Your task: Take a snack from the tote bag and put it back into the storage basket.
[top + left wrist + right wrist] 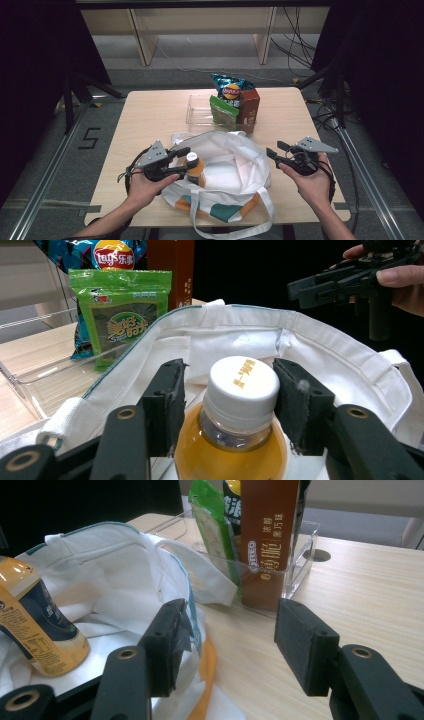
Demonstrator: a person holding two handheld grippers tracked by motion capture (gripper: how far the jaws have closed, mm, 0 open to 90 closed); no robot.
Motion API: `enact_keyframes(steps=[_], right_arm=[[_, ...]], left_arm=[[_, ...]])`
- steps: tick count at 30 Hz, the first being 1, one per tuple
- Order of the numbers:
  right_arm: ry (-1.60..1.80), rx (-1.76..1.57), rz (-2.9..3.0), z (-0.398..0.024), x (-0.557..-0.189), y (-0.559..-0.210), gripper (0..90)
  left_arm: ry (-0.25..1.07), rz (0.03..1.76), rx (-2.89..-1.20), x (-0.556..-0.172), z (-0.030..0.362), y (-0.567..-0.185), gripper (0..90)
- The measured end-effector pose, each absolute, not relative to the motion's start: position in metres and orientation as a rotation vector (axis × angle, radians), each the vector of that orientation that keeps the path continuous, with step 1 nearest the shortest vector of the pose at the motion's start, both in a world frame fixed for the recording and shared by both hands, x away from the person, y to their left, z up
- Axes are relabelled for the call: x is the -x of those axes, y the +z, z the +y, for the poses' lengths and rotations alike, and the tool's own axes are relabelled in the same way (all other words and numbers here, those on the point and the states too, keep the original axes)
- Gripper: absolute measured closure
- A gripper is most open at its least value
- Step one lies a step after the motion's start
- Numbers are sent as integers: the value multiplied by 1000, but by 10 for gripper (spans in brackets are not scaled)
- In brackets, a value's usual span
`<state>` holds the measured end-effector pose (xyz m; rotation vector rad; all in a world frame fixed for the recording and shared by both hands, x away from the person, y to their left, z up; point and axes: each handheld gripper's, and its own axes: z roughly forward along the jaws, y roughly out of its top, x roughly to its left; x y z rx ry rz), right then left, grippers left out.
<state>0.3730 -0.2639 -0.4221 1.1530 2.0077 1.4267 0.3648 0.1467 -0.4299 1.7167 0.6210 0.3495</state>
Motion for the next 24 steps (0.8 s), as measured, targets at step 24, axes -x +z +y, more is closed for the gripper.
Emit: enact_keyframes(steps=[24], right_arm=[[1405,-1174,1999,-265,-372,-424,474]], left_arm=[[374,595,-1746,-362,143,-430,582]])
